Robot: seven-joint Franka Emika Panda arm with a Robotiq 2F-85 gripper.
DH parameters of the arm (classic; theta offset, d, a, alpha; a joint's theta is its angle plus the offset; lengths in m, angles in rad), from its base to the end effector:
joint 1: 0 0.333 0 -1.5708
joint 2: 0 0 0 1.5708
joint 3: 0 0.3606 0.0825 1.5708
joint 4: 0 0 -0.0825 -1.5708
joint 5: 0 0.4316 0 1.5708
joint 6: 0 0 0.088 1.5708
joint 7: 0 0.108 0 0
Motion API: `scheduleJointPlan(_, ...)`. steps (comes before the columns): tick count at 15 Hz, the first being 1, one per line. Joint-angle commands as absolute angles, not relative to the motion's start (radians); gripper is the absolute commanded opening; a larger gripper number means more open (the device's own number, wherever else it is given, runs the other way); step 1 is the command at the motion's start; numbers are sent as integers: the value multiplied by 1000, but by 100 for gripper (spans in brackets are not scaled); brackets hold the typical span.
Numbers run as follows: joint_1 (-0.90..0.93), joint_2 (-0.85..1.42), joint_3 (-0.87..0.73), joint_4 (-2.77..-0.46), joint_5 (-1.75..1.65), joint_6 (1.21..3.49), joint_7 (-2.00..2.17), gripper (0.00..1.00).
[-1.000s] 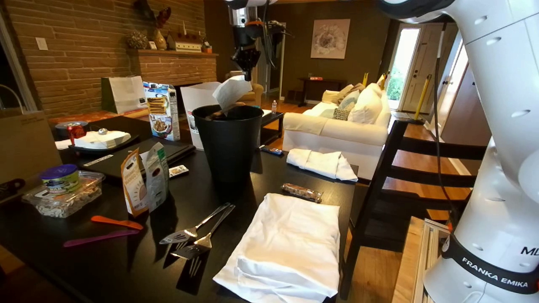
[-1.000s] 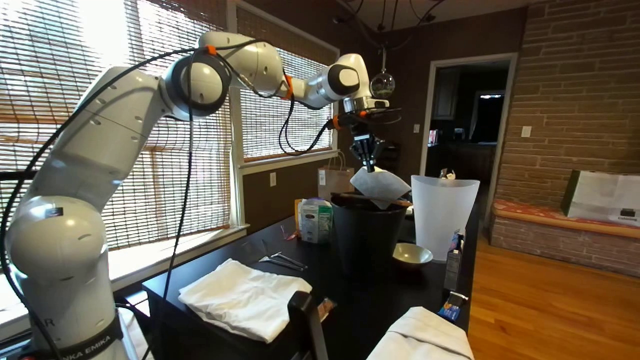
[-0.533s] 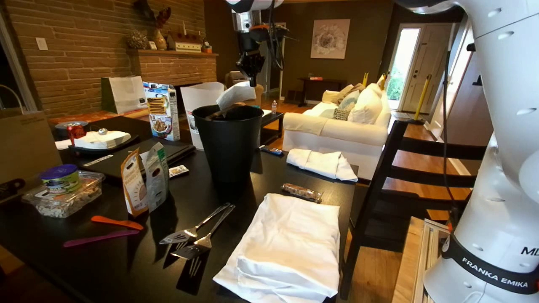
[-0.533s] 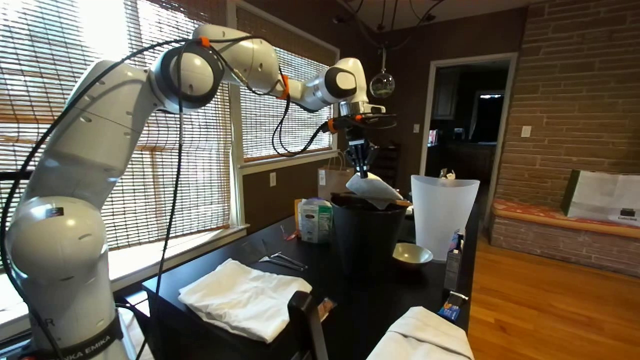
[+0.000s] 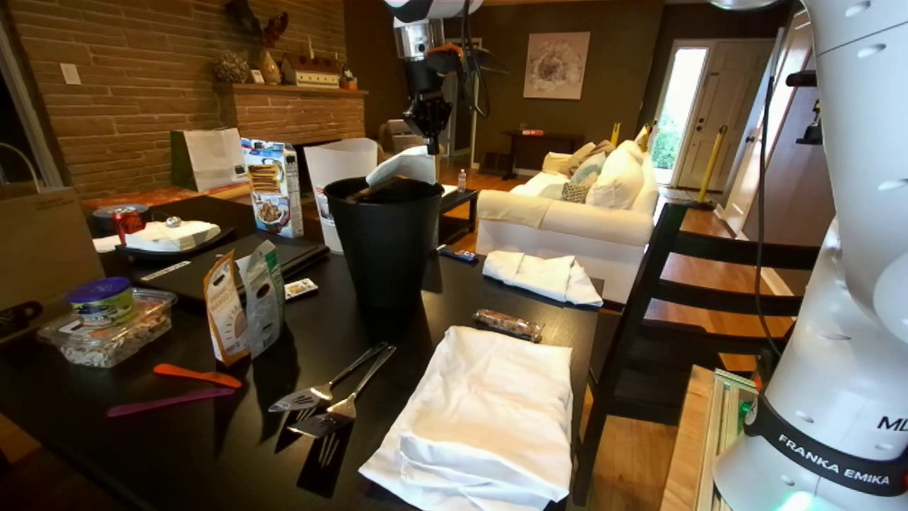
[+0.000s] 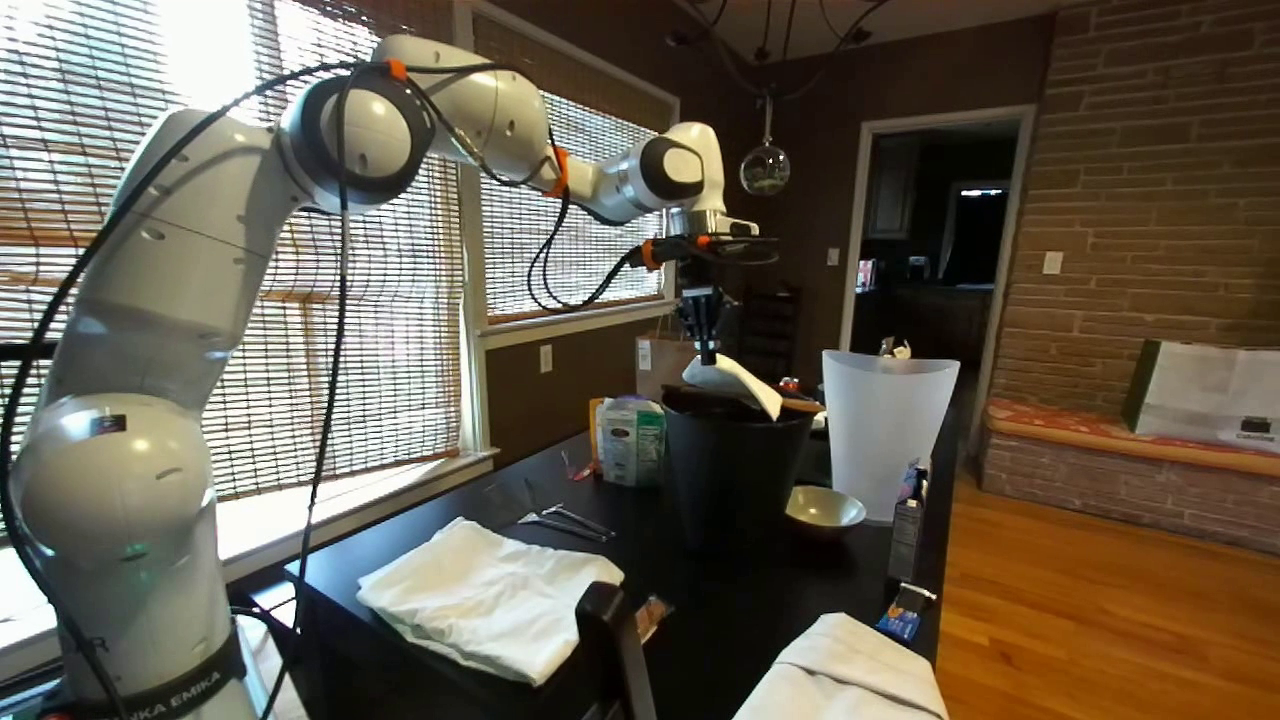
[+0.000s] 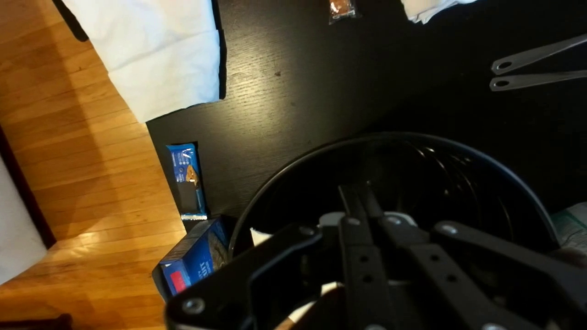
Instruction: Put the wooden spoon on the black bin then put the napkin on the spoon.
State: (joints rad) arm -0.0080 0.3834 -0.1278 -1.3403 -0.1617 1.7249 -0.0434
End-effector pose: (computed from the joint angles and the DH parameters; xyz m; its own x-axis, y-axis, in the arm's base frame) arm 0.7317 -0.0979 0.5482 0.9982 -0.0593 -0.0081 -0.0564 -0.9769 0.2059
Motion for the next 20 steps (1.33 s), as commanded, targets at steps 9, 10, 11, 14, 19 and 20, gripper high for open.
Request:
scheduleJointPlan(9,-22,364,-94,-1388,-155,1749,30,0)
scheduleJointPlan(10,-19,365,-94,-1391,-157,1756,48,0)
scheduleJointPlan(11,-18,366,-94,-1393,-159,1765,65,0)
scheduleJointPlan(14,-15,373,-93,-1394,-159,1777,111,0)
scheduleJointPlan(19,-9,381,-92,-1405,-156,1779,170,0)
scheduleJointPlan(20,-9,384,-91,-1405,-156,1776,179,0)
